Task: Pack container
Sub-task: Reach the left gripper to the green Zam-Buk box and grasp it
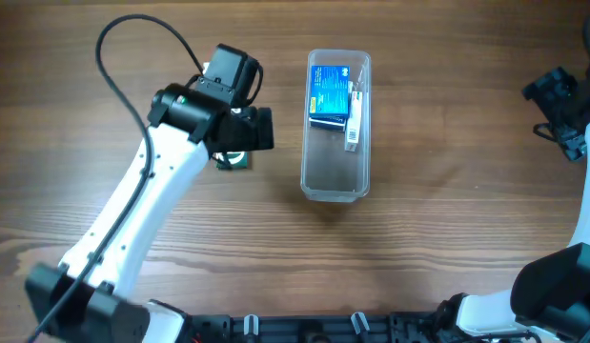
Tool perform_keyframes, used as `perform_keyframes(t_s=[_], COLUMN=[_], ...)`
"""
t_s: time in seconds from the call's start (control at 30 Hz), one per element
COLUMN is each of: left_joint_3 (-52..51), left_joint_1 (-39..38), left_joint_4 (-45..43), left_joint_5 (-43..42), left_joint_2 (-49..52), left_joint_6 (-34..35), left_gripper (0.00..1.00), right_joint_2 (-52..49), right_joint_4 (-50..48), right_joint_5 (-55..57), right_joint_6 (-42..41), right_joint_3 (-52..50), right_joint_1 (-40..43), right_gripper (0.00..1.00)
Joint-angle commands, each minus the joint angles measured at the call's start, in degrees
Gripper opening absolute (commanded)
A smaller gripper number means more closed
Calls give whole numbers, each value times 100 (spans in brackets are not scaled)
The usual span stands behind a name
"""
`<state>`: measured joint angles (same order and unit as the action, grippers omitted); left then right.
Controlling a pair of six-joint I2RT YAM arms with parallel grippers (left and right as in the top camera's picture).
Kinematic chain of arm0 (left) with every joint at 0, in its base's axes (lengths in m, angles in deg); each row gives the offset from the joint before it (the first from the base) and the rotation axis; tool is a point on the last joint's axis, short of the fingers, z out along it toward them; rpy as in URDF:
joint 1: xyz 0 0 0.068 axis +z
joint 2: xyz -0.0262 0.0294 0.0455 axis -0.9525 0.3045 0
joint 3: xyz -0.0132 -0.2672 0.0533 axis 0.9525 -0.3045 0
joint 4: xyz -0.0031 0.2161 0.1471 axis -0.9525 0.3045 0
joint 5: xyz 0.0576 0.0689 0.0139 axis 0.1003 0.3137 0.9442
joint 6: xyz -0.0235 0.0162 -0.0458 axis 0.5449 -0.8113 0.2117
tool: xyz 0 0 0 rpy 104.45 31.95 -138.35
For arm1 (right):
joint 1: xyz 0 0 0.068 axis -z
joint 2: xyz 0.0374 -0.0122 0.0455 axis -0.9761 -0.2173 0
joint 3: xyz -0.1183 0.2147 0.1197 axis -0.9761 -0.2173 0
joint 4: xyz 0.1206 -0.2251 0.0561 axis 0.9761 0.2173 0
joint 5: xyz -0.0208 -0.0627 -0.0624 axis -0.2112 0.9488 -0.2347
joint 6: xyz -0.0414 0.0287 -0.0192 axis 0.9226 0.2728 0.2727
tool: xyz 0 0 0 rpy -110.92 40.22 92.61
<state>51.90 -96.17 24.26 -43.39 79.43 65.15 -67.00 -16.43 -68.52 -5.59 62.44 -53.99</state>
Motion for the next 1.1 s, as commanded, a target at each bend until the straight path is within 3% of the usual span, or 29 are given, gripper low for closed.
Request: perform_keyframes(t_s=[0.0, 0.27, 0.4, 0.73, 1.07], left_joint_3=[90, 90, 90, 83, 74], left_joint_1=[94, 267, 461, 693, 723], left_joint_4=[22, -4, -111, -597, -671], left_joint_5=[31, -11, -79, -815, -691], left_joint_2=[525, 1818, 2212, 2317, 2599], left_joint_6=[-15, -39, -494, -647, -793], left_gripper=[100, 100, 100, 100, 100], right_joint_2=[-66, -66, -66, -66, -66], right_joint_4=[-13, -13, -13, -13, -13], right_joint_5=[101, 101, 101, 101, 101], right_joint_6=[-92, -92, -92, -92, -92], right_joint_3=[-24, -24, -24, -24, -24], right_joint_1=[17, 17, 17, 17, 17], right_gripper=[100, 100, 100, 100, 100])
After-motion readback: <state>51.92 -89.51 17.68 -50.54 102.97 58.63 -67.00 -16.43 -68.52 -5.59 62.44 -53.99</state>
